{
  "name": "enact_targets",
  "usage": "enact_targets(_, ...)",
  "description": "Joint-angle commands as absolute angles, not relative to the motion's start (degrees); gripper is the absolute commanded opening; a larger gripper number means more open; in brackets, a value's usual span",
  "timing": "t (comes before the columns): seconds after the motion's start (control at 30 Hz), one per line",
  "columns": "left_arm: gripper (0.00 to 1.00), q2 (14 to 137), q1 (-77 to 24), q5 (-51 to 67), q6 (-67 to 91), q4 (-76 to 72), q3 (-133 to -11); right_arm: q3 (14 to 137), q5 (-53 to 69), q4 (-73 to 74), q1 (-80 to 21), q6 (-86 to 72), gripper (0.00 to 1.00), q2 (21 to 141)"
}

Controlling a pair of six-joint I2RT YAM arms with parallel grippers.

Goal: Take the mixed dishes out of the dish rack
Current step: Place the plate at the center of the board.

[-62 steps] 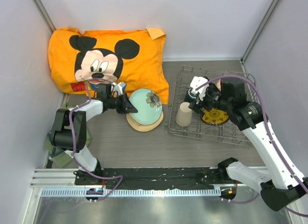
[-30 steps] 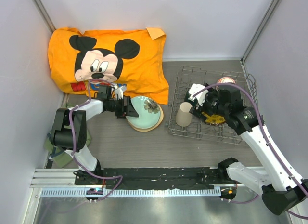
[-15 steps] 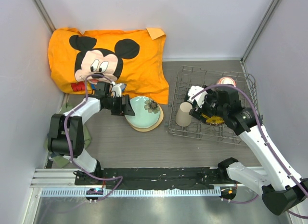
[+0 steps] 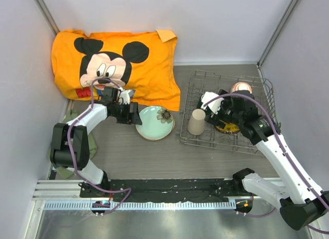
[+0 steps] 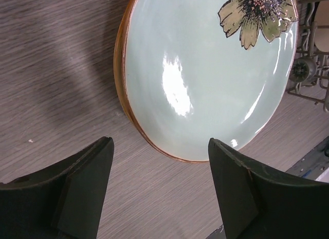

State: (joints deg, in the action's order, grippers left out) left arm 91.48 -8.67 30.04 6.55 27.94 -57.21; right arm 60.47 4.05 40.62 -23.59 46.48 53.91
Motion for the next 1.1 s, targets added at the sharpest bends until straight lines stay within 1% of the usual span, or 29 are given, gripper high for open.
enact_targets(0.0,0.79,86.7,-9.4,26.8,3.8,29.4,-60.5,61.8,-4.7,42.7,-22.4,53.3,0.86,54.0)
enact_targets(0.23,0.84,82.9,-9.6,25.3,0.6,30.7,-62.5,64.2,-4.0,47.4,-16.1,59.7,0.85,58.3)
enact_targets(0.37,0.86,81.4,-9.6,25.1,-1.7,31.7,-63.3,65.7,-0.7,49.7,-9.7,63.2,0.85,61.4)
enact_targets(0.5,0.87,80.7,-9.5,25.2,-3.0,32.2,-63.7,66.1,2.5,50.2,-6.9,65.5,0.84,65.1)
enact_targets(1.0,0.87,83.1,-9.6,26.3,-3.4,32.3,-64.6,67.7,9.2,49.9,-2.0,67.2,0.77,78.7)
enact_targets(1.03,0.88,83.3,-9.5,26.4,-3.4,32.2,-64.7,68.0,9.7,49.9,-1.8,67.2,0.76,79.5)
enact_targets(1.07,0.88,83.2,-9.6,26.5,-3.4,32.3,-64.8,68.2,10.1,49.9,-1.4,67.1,0.72,80.8)
